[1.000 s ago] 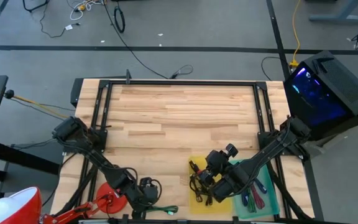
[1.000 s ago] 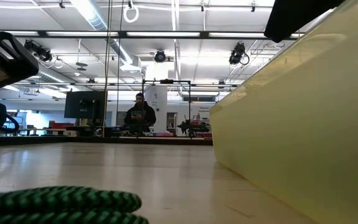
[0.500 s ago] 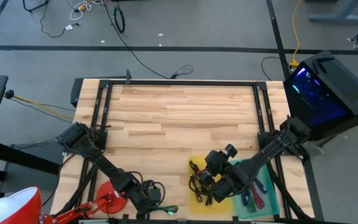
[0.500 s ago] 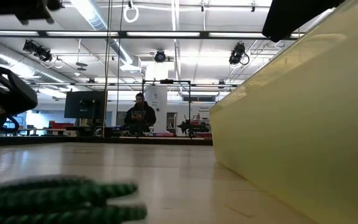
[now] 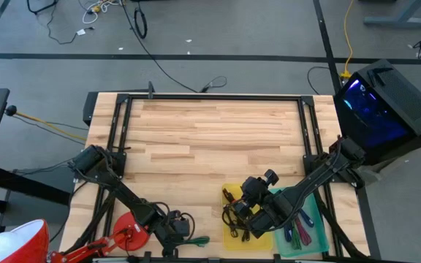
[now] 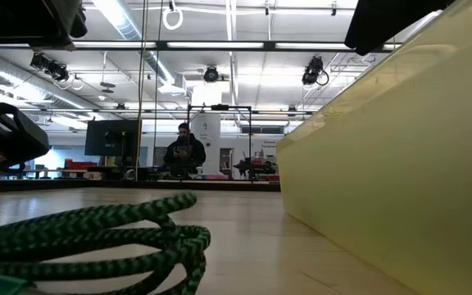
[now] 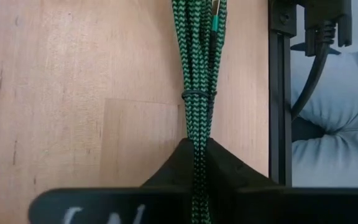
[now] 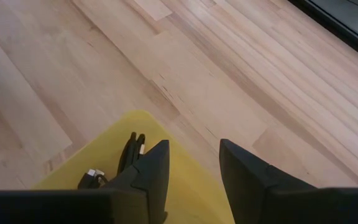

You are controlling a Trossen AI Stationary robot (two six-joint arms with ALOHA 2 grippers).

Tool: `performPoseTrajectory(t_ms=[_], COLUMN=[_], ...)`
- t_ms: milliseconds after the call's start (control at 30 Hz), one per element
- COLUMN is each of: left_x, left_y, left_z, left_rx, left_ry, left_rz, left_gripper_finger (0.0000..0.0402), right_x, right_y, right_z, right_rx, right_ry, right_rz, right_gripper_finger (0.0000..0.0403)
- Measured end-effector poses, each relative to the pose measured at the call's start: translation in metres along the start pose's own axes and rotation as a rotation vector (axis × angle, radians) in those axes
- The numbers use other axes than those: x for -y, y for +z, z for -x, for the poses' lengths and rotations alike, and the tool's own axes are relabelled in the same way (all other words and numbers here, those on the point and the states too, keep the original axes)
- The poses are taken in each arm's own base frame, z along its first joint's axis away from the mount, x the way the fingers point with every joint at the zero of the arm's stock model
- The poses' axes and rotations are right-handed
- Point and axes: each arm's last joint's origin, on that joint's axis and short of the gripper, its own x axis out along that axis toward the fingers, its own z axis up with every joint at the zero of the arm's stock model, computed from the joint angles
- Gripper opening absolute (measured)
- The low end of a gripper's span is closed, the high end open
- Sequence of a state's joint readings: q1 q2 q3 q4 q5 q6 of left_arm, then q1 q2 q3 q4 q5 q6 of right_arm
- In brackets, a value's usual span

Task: Pick & Place USB Port
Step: Put the green pattern charger cable into the blue bin

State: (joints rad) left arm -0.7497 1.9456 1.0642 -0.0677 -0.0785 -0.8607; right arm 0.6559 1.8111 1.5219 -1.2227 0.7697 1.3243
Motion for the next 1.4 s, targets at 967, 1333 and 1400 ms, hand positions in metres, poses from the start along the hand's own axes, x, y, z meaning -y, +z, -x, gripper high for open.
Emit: performPoseTrajectory(t_ms=[967,1333,1400], left_x=[0.003,-0.009,-0.006], left_y=[0.049,0.074,0.078], left_z=[0.138,0.144,0.146], left_rx=[0.695,0.798,0.833], left_ry=[0.476,0.550,0.540], left_rz=[-0.177,-0.157,-0.167], left_gripper_finger=[0.0017,0.0017,0.0017], right_x=[-0.038,-0.056,-0.055], right_y=[0.021,0.043,0.045], right_z=[0.008,0.018,0.016], right_rx=[0.236,0.420,0.424], right_ry=[0.273,0.398,0.384], right_rz=[-0.007,0.067,0.061], right_gripper_finger=[0.0141,0.0141,0.0141])
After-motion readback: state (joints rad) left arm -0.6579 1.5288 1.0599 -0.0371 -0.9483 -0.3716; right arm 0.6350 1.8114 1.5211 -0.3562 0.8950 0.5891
